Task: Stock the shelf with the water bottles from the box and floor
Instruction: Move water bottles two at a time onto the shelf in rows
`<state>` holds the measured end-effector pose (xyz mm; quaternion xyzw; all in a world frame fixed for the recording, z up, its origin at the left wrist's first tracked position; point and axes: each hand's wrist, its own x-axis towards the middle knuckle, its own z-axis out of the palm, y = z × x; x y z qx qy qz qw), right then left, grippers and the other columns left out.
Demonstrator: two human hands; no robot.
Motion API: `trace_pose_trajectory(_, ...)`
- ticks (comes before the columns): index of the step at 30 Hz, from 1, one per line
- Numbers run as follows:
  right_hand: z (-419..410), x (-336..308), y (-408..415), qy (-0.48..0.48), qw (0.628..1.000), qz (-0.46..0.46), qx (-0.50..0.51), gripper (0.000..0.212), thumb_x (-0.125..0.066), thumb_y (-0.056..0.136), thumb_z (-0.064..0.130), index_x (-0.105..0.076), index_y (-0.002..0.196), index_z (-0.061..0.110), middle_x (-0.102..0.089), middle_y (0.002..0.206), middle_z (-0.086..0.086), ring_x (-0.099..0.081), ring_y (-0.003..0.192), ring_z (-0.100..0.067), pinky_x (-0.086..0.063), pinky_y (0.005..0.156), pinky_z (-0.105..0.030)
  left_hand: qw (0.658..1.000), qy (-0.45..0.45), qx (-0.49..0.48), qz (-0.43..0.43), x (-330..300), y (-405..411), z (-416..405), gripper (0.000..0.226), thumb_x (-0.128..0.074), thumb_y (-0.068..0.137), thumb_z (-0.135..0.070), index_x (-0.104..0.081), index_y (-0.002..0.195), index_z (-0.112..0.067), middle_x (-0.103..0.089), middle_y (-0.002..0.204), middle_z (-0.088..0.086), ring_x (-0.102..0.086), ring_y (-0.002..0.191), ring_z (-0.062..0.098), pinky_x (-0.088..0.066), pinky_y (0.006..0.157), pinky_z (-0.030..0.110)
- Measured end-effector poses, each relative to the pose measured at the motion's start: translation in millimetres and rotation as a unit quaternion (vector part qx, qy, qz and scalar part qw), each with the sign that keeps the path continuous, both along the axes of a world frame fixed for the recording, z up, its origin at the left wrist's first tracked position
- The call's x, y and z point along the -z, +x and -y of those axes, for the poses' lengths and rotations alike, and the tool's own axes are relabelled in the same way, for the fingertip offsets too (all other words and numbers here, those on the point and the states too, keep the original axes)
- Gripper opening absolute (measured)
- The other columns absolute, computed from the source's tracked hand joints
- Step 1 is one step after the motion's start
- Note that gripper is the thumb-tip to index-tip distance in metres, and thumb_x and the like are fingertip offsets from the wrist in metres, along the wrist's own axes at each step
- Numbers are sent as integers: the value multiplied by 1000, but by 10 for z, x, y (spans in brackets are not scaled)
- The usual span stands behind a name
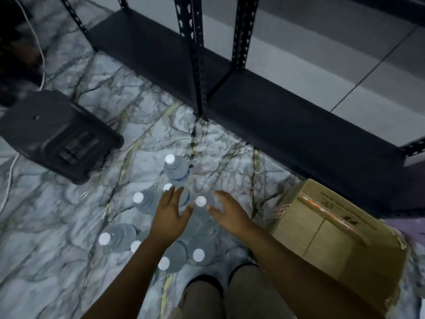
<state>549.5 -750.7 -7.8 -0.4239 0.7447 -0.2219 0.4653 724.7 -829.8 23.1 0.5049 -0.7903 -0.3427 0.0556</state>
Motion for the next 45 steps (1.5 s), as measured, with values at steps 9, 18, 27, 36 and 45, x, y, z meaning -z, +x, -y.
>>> trace_pose_trajectory(9,88,452,331,-85,995,23,46,62,-61,90,45,-45,139,11,-45,144,-6,-43,133,-21,-40,107,-42,988,58,-124,-65,353,179,43,70,-63,91,-30,-30,147,-6,-39,149,13,-39,135,28,-32,108,33)
trace_pose_trajectory(18,121,857,582,-168,978,-20,119,81,-41,88,68,-43,140,6,-39,149,-13,-31,140,-20,-29,114,-35,975,61,-157,-142,837,171,287,61,-66,87,-3,-37,141,-10,-46,139,3,-39,123,6,-29,100,16)
trace_pose_trajectory(27,266,1152,554,-200,968,-52,140,72,-68,74,46,-47,129,4,-45,133,-13,-43,127,-25,-35,108,-26,967,40,-193,-161,993,44,413,42,-73,83,-15,-48,116,-8,-58,107,2,-57,101,20,-39,81,24)
trace_pose_trajectory(36,219,1208,372,-213,965,-29,149,63,-79,77,14,-46,129,1,-44,129,-14,-44,122,-26,-31,103,-17,992,-13,-77,-104,852,-13,530,42,-69,88,-27,-56,125,-13,-67,109,-2,-61,101,16,-37,77,14)
trace_pose_trajectory(45,211,1152,-347,-201,970,-34,131,75,-81,74,11,-35,133,0,-36,124,-6,-39,115,-14,-31,96,-15,993,15,61,-100,868,-524,704,37,-70,87,-30,-60,118,-13,-67,106,-1,-59,98,13,-39,75,20)
